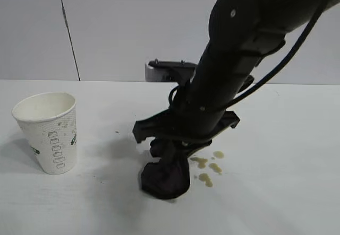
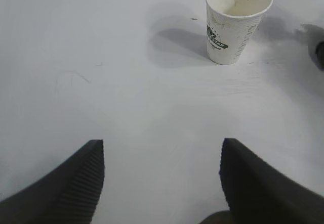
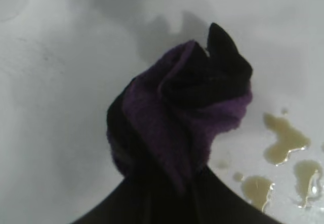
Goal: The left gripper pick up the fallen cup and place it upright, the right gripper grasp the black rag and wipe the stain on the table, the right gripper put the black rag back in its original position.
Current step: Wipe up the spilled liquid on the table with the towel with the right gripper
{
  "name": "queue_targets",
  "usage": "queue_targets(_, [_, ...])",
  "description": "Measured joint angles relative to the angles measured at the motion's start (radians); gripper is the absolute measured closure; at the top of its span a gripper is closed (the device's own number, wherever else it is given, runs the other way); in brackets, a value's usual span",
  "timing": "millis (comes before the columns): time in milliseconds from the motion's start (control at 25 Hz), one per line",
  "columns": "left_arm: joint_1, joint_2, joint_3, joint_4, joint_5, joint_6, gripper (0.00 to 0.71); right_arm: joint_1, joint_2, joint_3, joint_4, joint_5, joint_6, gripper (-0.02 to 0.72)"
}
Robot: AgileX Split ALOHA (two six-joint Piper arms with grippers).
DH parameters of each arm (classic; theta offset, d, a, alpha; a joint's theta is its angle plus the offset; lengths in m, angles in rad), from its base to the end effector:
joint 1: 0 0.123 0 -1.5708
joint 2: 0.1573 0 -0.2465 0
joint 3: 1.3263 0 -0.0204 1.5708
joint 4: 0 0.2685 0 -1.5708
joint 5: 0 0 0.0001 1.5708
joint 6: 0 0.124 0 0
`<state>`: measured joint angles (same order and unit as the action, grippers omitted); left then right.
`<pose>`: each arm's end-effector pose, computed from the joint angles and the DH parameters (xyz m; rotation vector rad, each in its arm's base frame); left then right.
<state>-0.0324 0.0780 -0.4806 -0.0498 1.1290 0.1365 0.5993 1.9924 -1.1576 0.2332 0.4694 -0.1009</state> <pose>0.0868 -0.0084 0.2509 0.1878 2.2008 -0.0037 0.3143 0.2304 0.0465 -0.7120 2.7268 0.3185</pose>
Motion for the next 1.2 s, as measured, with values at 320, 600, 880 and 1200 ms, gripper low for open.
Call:
queue_targets(320, [0.000, 0.000, 0.000, 0.000, 0.000, 0.000, 0.236, -0.021, 0.001, -0.005, -0.082, 0.139, 0.010, 0.638])
queue_targets(600, [0.000, 0.000, 0.000, 0.000, 0.000, 0.000, 0.236, -0.152, 0.001, -0.008, -0.283, 0.295, 0.136, 0.638])
queue_targets(880, [0.000, 0.000, 0.000, 0.000, 0.000, 0.000, 0.236, -0.266, -0.001, -0.008, -0.366, 0.286, 0.212, 0.638])
queue_targets(1200, [0.000, 0.000, 0.000, 0.000, 0.000, 0.000, 0.236, -0.137, -0.001, -0.008, -0.058, 0.088, 0.078, 0.638])
